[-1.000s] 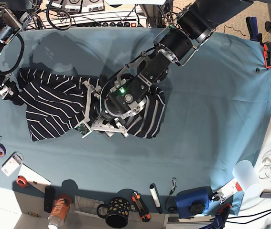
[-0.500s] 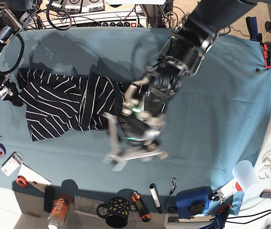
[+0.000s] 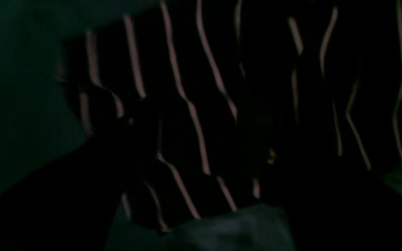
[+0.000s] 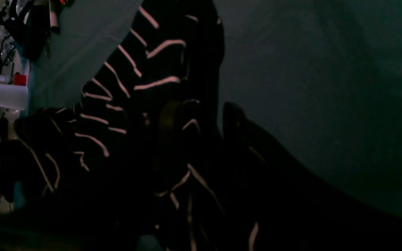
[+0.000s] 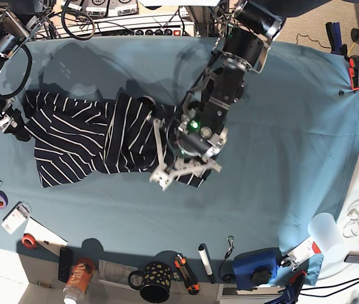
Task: Layout the t-shirt on the table in an organized manner, then fold the t-shirt properly
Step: 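Lay the hem end over the shirt with the left gripper and press it down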
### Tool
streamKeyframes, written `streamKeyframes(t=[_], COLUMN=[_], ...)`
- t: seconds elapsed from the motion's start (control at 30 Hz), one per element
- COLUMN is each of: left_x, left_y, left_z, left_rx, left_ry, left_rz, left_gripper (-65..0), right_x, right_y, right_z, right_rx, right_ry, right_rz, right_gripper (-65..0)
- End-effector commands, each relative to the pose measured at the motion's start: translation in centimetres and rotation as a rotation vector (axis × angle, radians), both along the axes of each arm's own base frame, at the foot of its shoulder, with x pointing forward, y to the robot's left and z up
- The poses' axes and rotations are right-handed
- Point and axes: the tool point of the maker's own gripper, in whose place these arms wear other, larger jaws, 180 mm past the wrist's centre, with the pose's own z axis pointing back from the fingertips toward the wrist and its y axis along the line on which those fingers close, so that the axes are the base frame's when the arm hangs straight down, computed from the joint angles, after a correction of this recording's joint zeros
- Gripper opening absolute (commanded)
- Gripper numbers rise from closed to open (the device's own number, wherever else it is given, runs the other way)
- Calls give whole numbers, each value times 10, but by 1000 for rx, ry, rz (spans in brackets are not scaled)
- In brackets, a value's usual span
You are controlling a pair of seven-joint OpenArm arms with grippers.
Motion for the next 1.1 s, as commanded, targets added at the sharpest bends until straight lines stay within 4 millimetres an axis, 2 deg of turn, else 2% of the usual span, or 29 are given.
streamKeyframes(t=[0.0,0.1,0.2,0.33,0.63,0.83,0.97,1.07], left_x=[13,19,10,-11,-35,-38,-32,-32], left_y=[-11,-9,-19,-30,-31,-35,-29,-28], left_z=[29,44,50,44,25,24,23,13], left_rx=[-52,-85,-152,-213,-221,-236,-199,-180], left_ry=[-73,-107,-90,-37,7,-16,-47,-33], left_rz=[6,42,16,-33,-47,-64,-53,-51], left_gripper=[-292,-292,-292,-294,-350,-350,-350,-350], right_x=[10,10,10,10,10,10,10,10], right_y=[-13,-13,-13,-13,-13,-13,-13,-13], right_z=[24,24,24,25,25,25,25,25], right_rx=[-34,-34,-34,-34,-34,-34,-34,-34], right_ry=[-69,-69,-70,-73,-75,-75,-75,-75], right_rz=[-13,-13,-14,-16,-17,-17,-17,-17], right_gripper=[-453,-453,-453,-453,-453,-453,-453,-453])
